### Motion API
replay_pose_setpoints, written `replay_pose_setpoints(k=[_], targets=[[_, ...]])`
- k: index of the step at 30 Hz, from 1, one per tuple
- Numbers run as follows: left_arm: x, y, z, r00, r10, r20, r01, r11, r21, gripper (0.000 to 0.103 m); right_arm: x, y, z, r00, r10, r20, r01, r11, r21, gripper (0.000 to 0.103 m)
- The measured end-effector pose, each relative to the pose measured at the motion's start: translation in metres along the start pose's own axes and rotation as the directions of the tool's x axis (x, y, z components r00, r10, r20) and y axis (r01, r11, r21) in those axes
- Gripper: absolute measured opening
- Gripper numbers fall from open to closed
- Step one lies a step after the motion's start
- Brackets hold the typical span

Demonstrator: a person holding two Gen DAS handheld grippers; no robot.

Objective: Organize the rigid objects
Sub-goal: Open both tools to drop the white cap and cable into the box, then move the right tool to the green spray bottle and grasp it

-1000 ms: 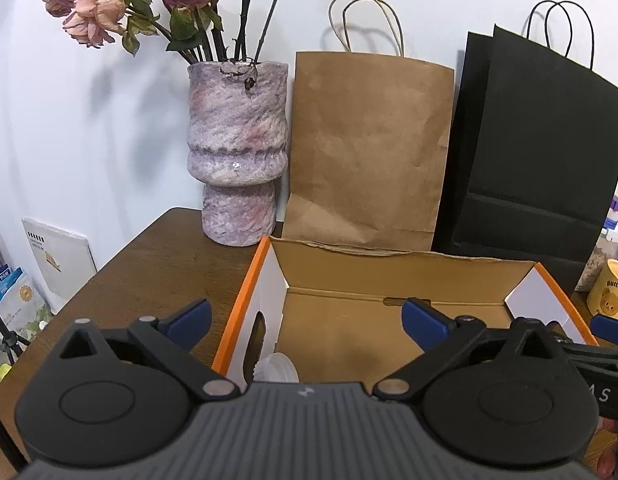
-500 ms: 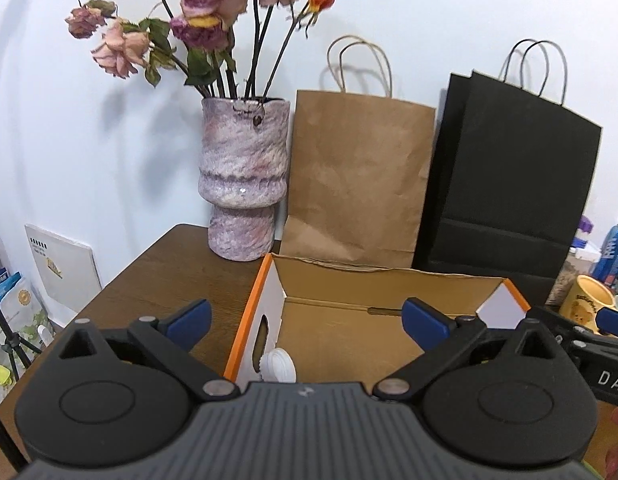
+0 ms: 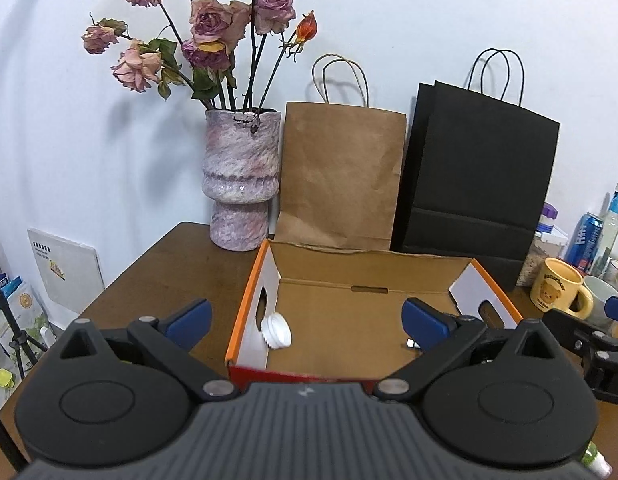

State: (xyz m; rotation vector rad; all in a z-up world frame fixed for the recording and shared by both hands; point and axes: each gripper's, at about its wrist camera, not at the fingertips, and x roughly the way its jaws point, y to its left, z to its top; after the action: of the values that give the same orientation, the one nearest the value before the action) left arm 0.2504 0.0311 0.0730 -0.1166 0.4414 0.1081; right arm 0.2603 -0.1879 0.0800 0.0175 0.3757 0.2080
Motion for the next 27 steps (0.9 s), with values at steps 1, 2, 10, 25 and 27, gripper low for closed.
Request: replay_pose_setpoints(k=[1,2,10,25,27], targets=[[-0.004,0.001,-0.002,1.0,-0.002,-0.003,0.002,1.0,0.0,0.103,-0.005,-0.001,-0.002,1.0,-0.002,-0.001,0.002,1.0,-0.003,0.103],[-0.007,0.002,-0.003,1.0,-0.003,-0.005,0.003,1.0,-0.001,0.103,-0.01,-0.003,-0.004,1.0,-0.003,-0.003,0.003,1.0,-0.005,0.103],[-0.031,0.006,-0.023,1.0,-0.004,-0.025,0.004,1.0,0.0,0.103,-0.043,-0.019,-0.028,1.0,-0.008,-0.023,0.007,0.999,-0.038,0.103],[-0.059,0.007,-0.072,0.997,0.011,-0.07,-0.008,0.999,0.043,0.103,-0.063,-0.06,-0.096,0.98,-0.06,-0.189,0.044,0.995,-0.091,0.103],[-0.059,0.008,-0.077,0.997,0.01,-0.078,-0.006,0.999,0.045,0.103,-0.063,-0.065,-0.104,0.975,-0.067,-0.212,0.046,0.994,-0.102,0.103]])
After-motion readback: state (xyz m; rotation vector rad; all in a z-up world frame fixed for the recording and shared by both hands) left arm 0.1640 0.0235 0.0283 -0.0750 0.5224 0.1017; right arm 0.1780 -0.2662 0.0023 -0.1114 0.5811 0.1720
